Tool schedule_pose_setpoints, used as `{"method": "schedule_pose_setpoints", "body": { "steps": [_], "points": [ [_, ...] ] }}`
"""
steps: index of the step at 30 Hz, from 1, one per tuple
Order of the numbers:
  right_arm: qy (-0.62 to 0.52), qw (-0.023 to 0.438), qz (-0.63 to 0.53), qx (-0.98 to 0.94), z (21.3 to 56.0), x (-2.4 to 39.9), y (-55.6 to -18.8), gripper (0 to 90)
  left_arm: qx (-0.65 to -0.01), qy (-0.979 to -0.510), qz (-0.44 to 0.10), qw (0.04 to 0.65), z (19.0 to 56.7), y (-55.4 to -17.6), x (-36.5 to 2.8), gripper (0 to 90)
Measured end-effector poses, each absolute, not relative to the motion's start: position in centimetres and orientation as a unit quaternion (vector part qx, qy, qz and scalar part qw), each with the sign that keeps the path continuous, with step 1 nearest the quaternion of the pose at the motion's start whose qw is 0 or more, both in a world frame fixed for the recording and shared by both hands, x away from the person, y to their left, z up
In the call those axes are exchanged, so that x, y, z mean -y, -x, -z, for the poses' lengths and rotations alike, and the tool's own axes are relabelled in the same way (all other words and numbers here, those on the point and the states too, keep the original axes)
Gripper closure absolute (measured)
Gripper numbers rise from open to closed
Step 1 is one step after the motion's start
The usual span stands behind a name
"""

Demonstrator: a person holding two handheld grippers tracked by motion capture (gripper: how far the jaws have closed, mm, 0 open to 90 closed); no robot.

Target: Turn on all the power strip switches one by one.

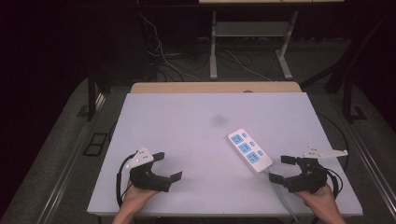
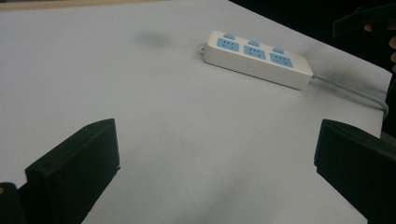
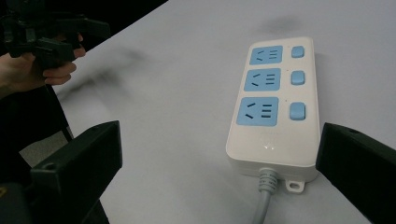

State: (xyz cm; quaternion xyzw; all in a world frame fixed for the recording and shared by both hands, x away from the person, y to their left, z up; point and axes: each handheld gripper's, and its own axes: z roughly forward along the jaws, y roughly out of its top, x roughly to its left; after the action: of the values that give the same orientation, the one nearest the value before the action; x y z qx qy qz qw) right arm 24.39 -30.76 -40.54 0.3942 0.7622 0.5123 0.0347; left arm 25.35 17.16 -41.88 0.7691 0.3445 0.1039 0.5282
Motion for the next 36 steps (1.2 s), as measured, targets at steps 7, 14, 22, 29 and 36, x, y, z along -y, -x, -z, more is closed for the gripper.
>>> {"method": "schedule_pose_setpoints", "body": {
  "steps": [7,14,22,29,36],
  "points": [
    [-0.394,0.034,-0.511,-0.764,40.2,31.0,-24.6,0.3,-0.348,-0.766,-0.104,0.531,41.9,-25.3,-17.4,0.0],
    [-0.394,0.030,-0.506,-0.767,39.7,31.0,-24.8,0.3,-0.349,-0.764,-0.102,0.533,41.8,-25.4,-17.6,0.0],
    [-0.388,0.024,-0.496,-0.776,39.1,31.0,-25.3,0.3,-0.347,-0.765,-0.099,0.533,41.8,-25.3,-17.6,0.0],
    [-0.378,0.022,-0.482,-0.790,38.5,30.8,-26.1,0.3,-0.345,-0.768,-0.098,0.530,41.9,-25.3,-17.5,0.0],
    [-0.370,0.020,-0.472,-0.800,37.9,30.6,-26.9,0.3,-0.344,-0.769,-0.097,0.530,41.9,-25.3,-17.4,0.0]
  ]
}}
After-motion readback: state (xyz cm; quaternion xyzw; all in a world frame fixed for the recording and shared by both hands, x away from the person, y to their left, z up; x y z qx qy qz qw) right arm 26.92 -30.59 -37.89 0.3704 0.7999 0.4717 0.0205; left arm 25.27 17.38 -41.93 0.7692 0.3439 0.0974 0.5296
